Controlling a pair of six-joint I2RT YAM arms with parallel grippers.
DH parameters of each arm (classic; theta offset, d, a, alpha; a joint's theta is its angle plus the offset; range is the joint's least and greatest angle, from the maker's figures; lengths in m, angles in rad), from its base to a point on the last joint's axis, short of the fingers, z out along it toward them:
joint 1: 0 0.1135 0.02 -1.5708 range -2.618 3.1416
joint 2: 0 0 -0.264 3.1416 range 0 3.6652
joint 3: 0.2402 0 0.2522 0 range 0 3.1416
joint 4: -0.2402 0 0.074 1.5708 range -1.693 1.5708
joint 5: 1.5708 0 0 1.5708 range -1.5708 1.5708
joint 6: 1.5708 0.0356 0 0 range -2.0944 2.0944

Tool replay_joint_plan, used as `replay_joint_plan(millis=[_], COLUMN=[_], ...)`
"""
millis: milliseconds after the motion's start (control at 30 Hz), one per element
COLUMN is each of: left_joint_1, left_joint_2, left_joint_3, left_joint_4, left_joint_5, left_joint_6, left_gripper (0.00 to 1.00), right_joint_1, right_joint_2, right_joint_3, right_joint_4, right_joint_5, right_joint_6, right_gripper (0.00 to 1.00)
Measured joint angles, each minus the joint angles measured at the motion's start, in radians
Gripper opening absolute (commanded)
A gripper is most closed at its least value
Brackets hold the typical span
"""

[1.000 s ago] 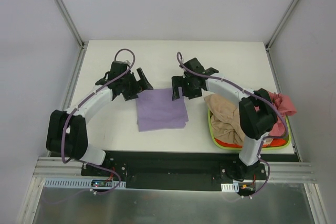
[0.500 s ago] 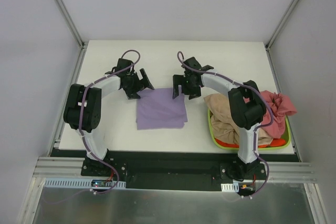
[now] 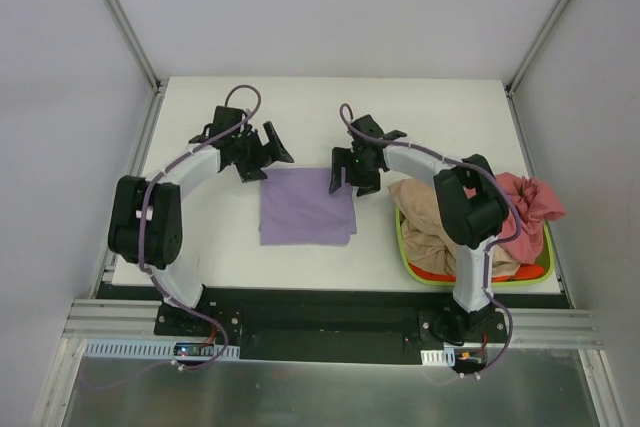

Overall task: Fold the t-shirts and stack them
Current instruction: Fold the long partially folded tshirt into a neat square, then put the neatly folded tshirt into the corner of the board with the right arm

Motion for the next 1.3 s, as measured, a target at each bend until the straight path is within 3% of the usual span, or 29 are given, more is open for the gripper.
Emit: replay_joint_plan(millis=[200,367,467,567,767,967,1300], left_joint_1=[0.0,0.0,0.0,0.0,0.0,0.0,0.0], left_joint_2=[-0.27,-0.445,-0.512,-0.556,-0.614,-0.682,-0.709], left_joint_3=[-0.042,-0.156,-0.268,-0.351,-0.365,-0.365,-0.365], left_joint_4=[-0.014,-0.02,-0.053,-0.097,-0.172,-0.184,-0.188], left_joint_5=[0.002,-0.011,-0.032,-0.069,-0.154,-0.222,-0.3], left_joint_6=[0.019,0.018,0.01,0.005,0.006,0.01,0.016], left_gripper=[0.99,0.99,0.99,0.99,0.99,0.99,0.99], right_joint_1=[0.045,0.073,0.079,0.077,0.036,-0.103,-0.353], right_joint_2=[-0.035,-0.035,-0.03,-0.011,0.064,0.138,0.411], right_joint_3=[-0.054,-0.066,-0.07,-0.053,0.079,0.266,0.778], right_joint_4=[0.006,0.007,0.008,-0.004,-0.048,-0.141,-0.364], right_joint_5=[0.024,0.049,0.066,0.066,0.067,0.116,0.158], right_joint_6=[0.027,0.061,0.088,0.103,0.067,-0.057,-0.304], right_gripper=[0.68,0.41,0.11,0.01,0.0,0.0,0.0])
